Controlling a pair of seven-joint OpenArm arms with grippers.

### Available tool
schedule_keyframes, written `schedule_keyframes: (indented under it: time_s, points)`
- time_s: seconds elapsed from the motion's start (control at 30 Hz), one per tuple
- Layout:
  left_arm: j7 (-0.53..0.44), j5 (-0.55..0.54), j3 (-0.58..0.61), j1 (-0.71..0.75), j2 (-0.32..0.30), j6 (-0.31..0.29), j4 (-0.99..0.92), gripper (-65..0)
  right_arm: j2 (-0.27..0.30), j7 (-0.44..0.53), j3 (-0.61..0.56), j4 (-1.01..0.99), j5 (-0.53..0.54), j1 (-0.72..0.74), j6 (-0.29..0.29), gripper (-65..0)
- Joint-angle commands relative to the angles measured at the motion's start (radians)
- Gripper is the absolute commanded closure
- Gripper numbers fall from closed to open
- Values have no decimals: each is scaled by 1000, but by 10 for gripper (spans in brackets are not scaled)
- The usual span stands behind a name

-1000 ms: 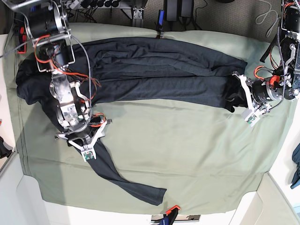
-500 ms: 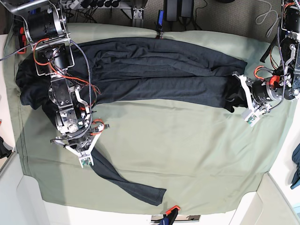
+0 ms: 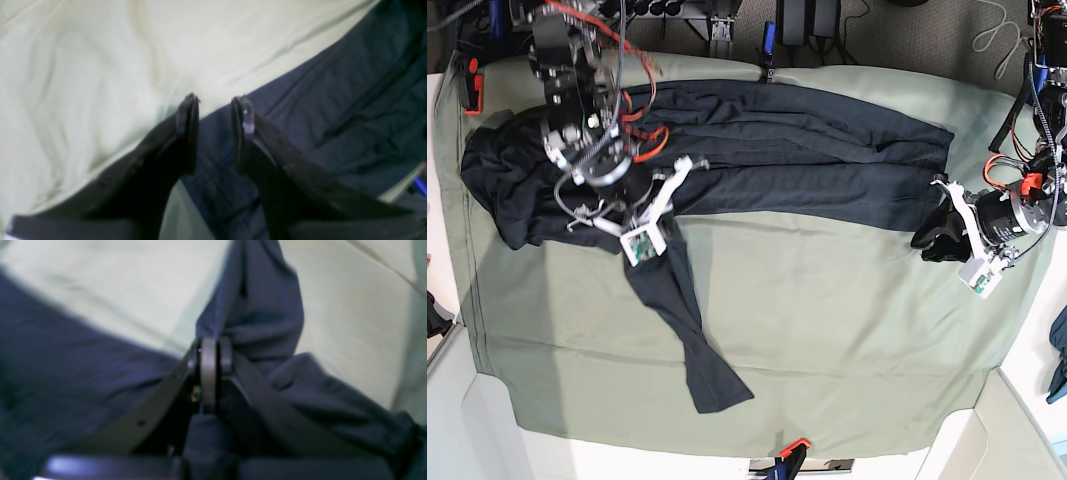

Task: Fold the T-shirt properly
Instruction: 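Grasp the loose sleeve with the right gripper and lay it onto the shirt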

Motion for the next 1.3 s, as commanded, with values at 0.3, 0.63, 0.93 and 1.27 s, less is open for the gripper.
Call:
schedule_keyframes:
  time_s: [0.3,0.63,0.93,1.27]
  points:
    - [-13,-16,-11,-18,-4,-9,13,-198,20,108,2,83,63,-38,-36,-357]
    - [33,-64,-11,-3,-4,-14,13,-198,-187,213,6,-337,-86,307,-111,-399]
    - [33,-64,-11,5,-3,-14,13,-198,-253,241,6,-878,-200,580,-230,-399]
    - [31,-64,-11,5,-4,-14,13,-199,-259,225,6,-948,-186,590,-207,0]
